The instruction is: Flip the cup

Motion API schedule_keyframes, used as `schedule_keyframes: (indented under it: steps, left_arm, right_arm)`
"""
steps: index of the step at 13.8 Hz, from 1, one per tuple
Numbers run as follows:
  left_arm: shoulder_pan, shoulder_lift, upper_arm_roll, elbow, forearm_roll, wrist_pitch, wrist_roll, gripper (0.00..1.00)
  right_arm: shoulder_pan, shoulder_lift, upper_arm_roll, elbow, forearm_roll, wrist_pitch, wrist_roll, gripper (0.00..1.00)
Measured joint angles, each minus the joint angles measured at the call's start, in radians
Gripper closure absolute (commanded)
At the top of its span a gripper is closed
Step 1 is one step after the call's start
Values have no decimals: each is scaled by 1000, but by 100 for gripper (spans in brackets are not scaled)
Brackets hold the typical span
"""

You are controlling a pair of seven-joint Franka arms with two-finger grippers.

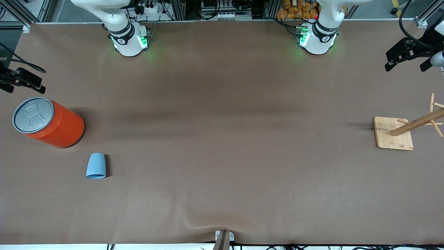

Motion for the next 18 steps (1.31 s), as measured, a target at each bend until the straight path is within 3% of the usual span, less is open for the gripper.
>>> schedule_keyframes:
  steps: [10, 18]
  left_arm:
    - [0, 1, 3, 0, 0, -15, 0, 0]
    - [0, 10, 3, 0, 0, -18, 0, 0]
  right_arm:
    - [-2, 24, -1, -6, 0, 13, 0, 0]
    - [-8, 97, -4, -150, 0, 265, -40, 0]
